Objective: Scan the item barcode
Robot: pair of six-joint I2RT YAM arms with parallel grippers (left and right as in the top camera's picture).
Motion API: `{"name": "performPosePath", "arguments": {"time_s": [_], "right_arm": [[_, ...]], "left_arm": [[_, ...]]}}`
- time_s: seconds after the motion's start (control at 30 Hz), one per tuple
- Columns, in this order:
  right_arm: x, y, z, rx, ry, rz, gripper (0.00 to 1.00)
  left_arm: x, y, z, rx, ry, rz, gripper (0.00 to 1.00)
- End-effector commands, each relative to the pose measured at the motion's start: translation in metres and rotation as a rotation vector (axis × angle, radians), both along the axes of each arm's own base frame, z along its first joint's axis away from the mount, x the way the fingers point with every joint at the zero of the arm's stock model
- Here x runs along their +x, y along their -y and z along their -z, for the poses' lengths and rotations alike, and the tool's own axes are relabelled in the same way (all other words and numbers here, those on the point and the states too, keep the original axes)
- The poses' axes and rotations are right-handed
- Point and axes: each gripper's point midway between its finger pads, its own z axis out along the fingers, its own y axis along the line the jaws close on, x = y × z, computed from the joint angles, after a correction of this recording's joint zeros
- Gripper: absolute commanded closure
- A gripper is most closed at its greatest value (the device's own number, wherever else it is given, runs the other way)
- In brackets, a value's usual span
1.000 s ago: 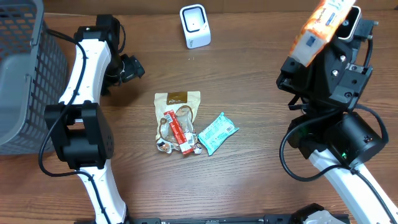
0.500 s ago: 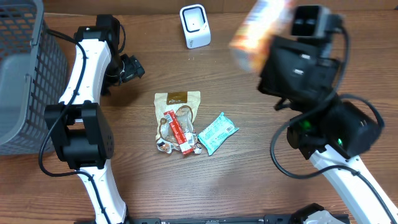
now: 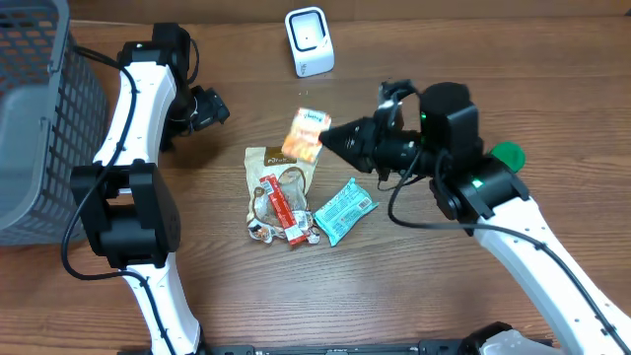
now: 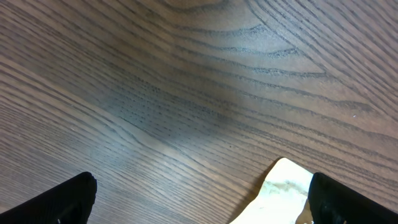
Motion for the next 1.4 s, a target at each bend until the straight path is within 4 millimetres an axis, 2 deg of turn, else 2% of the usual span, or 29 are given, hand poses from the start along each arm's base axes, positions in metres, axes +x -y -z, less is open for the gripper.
{"name": "performPosePath", "arguments": {"time_s": [0.0, 0.17, 0.43, 0.6, 0.8, 0.87, 1.03, 1.2, 1.27, 1.37], "right_arm": [[-0.029, -0.014, -0.011, 0.016, 0.255, -0.285, 0.96], [-0.065, -0.014, -0.049, 0.188, 0.336, -0.5, 0.96], [-0.107, 0.011, -0.09, 0.316, 0.296, -0.643, 0.96], [-0.135, 0.027, -0.122, 0.33, 0.292, -0.63, 0.96], [-0.166, 0.053, -0.168, 0.332, 0.424, -0.557, 0.96], [-0.182, 0.062, -0.192, 0.344, 0.488, -0.51, 0.96], [-0.207, 0.07, -0.224, 0.387, 0.605, -0.465, 0.96], [-0.211, 0.071, -0.229, 0.39, 0.66, -0.469, 0.96], [-0.207, 0.07, -0.228, 0.378, 0.717, -0.472, 0.96], [-0.191, 0.066, -0.219, 0.332, 0.861, -0.479, 0.96]], "left_arm": [[0.004, 0.001, -0.011, 0.011, 0.031, 0.018, 0.0], [0.004, 0.001, -0.011, 0.011, 0.03, 0.018, 0.0], [0.004, 0.001, -0.011, 0.011, 0.03, 0.018, 0.0], [0.004, 0.001, -0.011, 0.011, 0.031, 0.018, 0.0], [0.004, 0.001, -0.011, 0.011, 0.03, 0.018, 0.0], [0.004, 0.001, -0.011, 0.011, 0.031, 0.018, 0.0], [0.004, 0.001, -0.011, 0.011, 0.031, 0.018, 0.0], [0.004, 0.001, -0.011, 0.011, 0.031, 0.018, 0.0], [0.004, 0.001, -0.011, 0.011, 0.031, 0.018, 0.0], [0.004, 0.001, -0.011, 0.011, 0.031, 0.018, 0.0]]}}
